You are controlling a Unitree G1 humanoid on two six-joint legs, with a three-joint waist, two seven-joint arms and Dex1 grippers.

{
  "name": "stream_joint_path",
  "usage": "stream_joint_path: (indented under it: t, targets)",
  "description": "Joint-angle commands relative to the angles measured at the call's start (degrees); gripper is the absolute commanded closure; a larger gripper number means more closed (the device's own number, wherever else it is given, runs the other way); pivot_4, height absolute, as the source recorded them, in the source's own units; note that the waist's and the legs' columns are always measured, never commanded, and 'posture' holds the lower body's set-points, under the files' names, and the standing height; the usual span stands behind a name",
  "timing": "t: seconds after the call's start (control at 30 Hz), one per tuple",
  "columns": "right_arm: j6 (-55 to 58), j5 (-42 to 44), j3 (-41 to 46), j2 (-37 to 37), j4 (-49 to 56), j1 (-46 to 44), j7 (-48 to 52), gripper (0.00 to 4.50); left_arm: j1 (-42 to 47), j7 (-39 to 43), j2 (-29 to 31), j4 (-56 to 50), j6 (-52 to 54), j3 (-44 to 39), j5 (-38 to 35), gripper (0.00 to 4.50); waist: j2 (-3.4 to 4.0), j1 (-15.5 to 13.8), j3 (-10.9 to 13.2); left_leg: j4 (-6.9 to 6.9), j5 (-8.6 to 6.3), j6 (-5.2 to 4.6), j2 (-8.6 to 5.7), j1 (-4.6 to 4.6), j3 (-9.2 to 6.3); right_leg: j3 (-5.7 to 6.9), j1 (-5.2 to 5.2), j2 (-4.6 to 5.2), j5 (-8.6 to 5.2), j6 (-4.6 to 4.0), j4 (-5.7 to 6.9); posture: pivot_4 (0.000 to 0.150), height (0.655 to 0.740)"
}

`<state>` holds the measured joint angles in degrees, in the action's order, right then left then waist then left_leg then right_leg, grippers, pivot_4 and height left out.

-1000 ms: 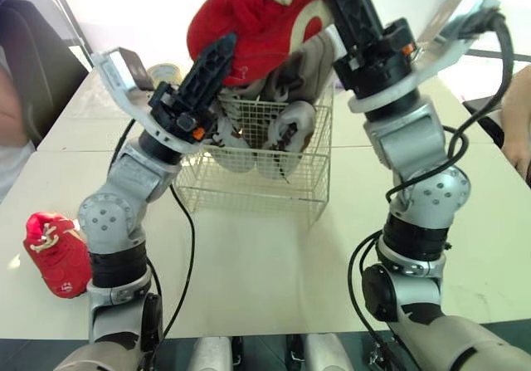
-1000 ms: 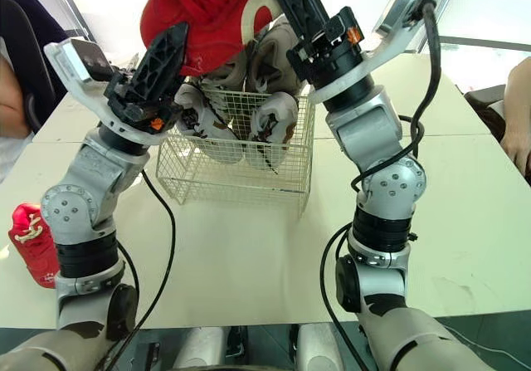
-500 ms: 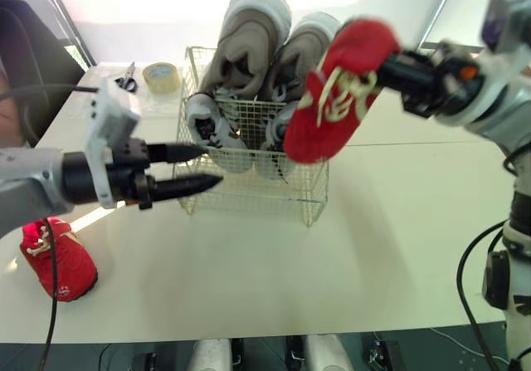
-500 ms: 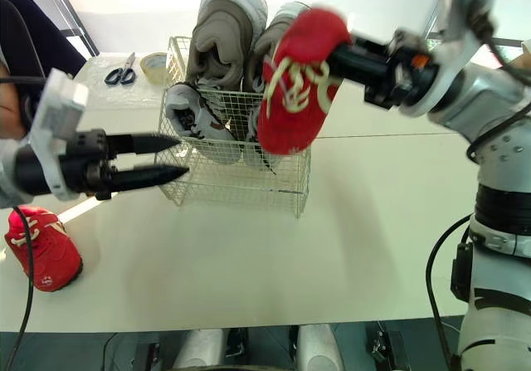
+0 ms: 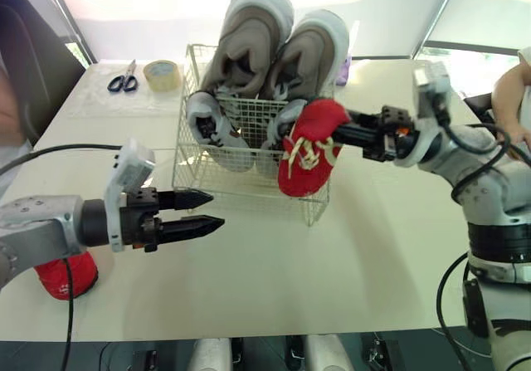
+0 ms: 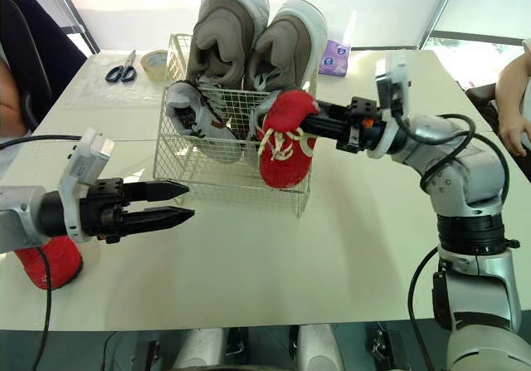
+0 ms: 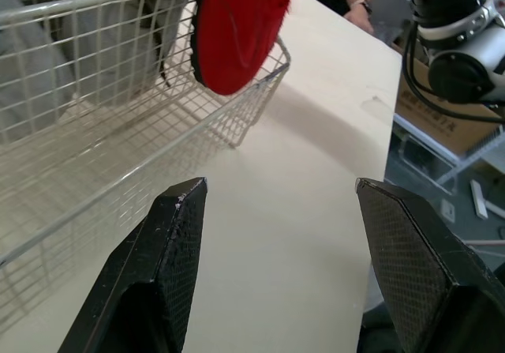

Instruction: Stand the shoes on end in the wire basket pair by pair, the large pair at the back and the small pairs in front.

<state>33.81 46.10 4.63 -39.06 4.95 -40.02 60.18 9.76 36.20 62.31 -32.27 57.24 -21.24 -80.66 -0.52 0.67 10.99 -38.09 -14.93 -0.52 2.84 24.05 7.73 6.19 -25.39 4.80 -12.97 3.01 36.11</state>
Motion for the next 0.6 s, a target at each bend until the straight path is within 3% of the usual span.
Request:
stream_joint_path:
  t: [0.03, 0.13, 0.37, 0.6]
  targets:
    - [-0.84, 0.03, 0.65, 0.7, 3.84, 0.93, 0.43, 4.0, 0.12, -0.22, -0.25, 0.25, -0.75, -2.66, -0.5, 1.42, 0.0, -0.02, 0.0, 0.0, 0.0, 0.0, 0.0, 0.0, 0.0, 0.0, 0.0, 0.0, 0.0, 0.0, 0.0, 0.15, 0.74]
    - [-2.06, -2.09, 0.09, 1.33, 3.82, 2.92, 0.23, 4.0, 1.03, -1.5, -0.83, 0.46, -0.89, -2.51, -1.99, 1.42, -0.01, -0.13, -0.01, 0.0, 0.0, 0.0, -0.01, 0.0, -0.01, 0.01, 0.03, 0.02, 0.0, 0.0, -0.01, 0.15, 0.74]
    - [1.87, -1.22, 2.29, -0.52, 6.22, 6.64, -0.84, 0.67, 1.14, -1.09, -0.95, 1.19, -0.73, -2.31, -1.8, 1.38, -0.02, -0.04, -0.01, -0.02, 0.0, 0.0, -0.01, -0.01, -0.01, 0.01, 0.03, 0.01, 0.0, 0.0, 0.01, 0.15, 0.74]
    - [4.72, 1.16, 6.72, -3.03, 8.9, 7.81, -2.21, 0.67, 0.83, 0.87, -0.77, 2.8, -0.75, -2.66, -0.78, 1.38, -0.01, -0.06, -0.01, -0.03, 0.0, 0.0, -0.01, -0.01, -0.01, 0.01, 0.03, 0.01, 0.0, 0.0, 0.01, 0.15, 0.74]
